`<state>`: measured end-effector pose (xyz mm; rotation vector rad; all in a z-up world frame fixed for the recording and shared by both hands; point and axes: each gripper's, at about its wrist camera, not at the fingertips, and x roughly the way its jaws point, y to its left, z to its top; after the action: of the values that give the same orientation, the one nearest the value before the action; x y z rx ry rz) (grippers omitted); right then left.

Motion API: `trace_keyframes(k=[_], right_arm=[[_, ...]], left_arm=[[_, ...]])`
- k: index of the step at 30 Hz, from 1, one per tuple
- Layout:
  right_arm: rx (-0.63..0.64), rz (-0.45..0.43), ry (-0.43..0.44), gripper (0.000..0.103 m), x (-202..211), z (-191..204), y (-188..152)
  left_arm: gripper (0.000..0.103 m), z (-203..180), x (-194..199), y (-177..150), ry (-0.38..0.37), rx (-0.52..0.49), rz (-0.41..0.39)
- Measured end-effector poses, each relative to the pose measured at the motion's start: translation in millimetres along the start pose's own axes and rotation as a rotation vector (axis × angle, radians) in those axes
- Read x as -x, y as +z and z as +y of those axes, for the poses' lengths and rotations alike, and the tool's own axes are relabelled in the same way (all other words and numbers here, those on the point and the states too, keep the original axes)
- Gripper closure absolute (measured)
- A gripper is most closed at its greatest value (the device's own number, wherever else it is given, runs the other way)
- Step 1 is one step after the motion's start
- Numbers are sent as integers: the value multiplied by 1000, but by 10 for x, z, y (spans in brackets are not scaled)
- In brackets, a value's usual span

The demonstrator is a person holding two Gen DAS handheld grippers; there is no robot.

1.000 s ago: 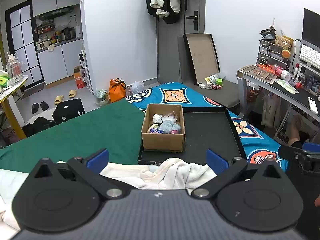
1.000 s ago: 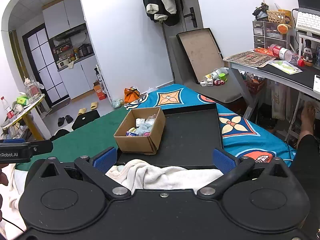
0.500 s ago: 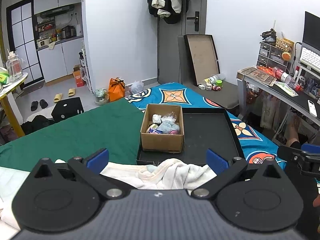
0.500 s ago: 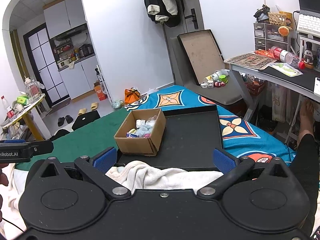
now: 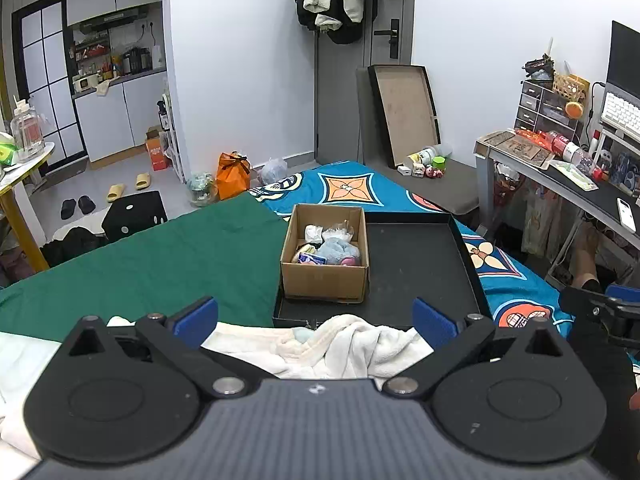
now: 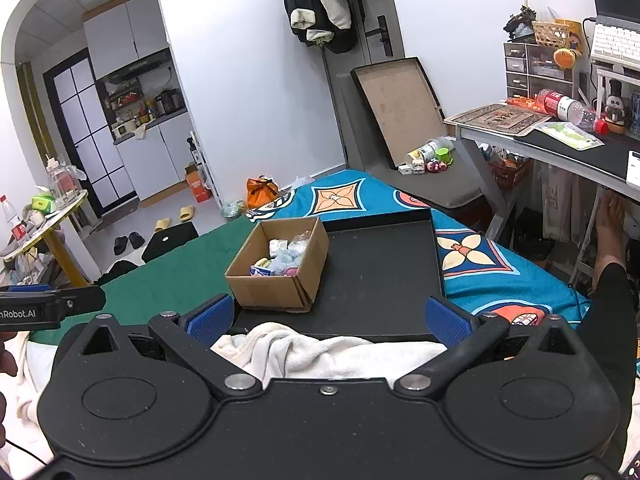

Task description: Organize soft objects

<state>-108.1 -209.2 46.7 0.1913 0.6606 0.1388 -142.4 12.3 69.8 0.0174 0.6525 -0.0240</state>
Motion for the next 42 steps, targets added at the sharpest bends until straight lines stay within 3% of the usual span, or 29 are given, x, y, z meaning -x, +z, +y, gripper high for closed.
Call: trace_keyframes(k=[42], right_arm=[[14,8,-1,0,-31,23,0]], left_arm=[[1,88,-59,-50,-2,21,13]])
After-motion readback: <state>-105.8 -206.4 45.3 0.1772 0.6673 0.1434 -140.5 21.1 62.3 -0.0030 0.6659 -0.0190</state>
